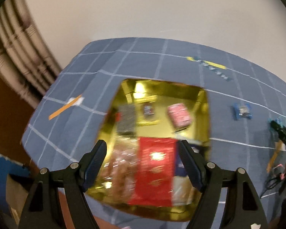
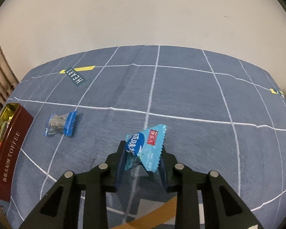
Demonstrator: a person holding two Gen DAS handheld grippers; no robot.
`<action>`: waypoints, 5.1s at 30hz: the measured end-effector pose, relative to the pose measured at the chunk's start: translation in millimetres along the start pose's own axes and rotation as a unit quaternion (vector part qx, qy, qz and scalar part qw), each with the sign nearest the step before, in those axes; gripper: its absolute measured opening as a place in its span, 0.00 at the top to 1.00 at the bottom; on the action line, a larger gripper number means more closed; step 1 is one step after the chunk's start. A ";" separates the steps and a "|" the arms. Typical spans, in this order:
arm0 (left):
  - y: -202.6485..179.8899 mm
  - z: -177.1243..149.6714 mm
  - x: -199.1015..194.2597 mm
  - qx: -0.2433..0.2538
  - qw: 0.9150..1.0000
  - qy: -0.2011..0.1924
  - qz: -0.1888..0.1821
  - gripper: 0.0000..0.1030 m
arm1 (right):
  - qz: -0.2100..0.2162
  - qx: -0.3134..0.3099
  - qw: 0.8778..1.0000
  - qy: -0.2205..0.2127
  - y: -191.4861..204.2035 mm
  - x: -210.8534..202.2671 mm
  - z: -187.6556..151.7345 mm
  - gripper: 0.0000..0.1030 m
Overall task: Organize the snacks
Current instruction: 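Grasp the small clear blue-ended bag with left tool while right tool holds candy, then carry the clear bag into the gold tin and open the left tool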
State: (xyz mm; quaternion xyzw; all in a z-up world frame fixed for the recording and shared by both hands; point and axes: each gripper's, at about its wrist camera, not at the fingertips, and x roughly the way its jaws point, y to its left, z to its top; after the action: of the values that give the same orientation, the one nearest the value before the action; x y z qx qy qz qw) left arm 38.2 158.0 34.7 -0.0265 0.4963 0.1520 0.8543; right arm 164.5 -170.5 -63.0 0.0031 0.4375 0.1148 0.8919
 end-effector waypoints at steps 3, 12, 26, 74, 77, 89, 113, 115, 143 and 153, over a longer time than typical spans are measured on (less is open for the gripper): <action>-25.4 7.5 2.2 0.023 1.000 0.004 -0.019 0.27 | -0.005 0.002 1.000 -0.007 -8.0 -3.8 -4.6 0.71; -93.5 21.8 13.6 0.082 0.993 0.016 -0.083 0.27 | -0.041 0.019 0.999 -0.023 -42.8 -18.8 -20.1 0.71; -160.7 45.3 50.9 0.214 0.965 0.037 -0.150 0.28 | -0.042 0.054 0.997 -0.031 -69.5 -26.1 -27.9 0.71; -213.2 54.2 93.8 0.262 0.943 0.087 -0.188 0.78 | -0.030 0.065 0.997 -0.032 -73.1 -26.8 -28.7 0.70; -208.0 54.3 84.3 0.254 0.945 0.080 -0.190 0.78 | -0.036 0.060 0.997 -0.031 -71.0 -26.0 -28.0 0.70; -186.3 50.2 57.1 0.214 0.955 0.081 -0.186 0.79 | -0.048 0.054 0.997 -0.029 -67.7 -26.5 -28.0 0.70; -41.8 71.8 17.6 0.103 0.986 0.052 -0.116 0.79 | -0.057 0.050 0.997 -0.027 -65.7 -27.1 -28.0 0.70; -30.9 70.7 23.5 0.096 0.988 0.055 -0.107 0.79 | -0.058 0.049 0.997 -0.027 -65.6 -27.3 -27.7 0.70; 7.5 50.7 101.5 0.056 0.989 0.124 -0.063 0.79 | -0.064 0.044 0.997 -0.025 -64.5 -28.4 -26.9 0.70; 3.3 48.5 113.4 0.060 0.987 0.134 -0.061 0.79 | -0.066 0.041 0.997 -0.025 -64.5 -28.4 -26.2 0.70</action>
State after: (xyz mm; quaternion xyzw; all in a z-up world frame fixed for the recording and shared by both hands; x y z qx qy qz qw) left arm 130.3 197.2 -37.5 -0.0257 0.6124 0.0641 0.7876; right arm 140.2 -241.6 -63.9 0.0134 0.4190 0.0377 0.9071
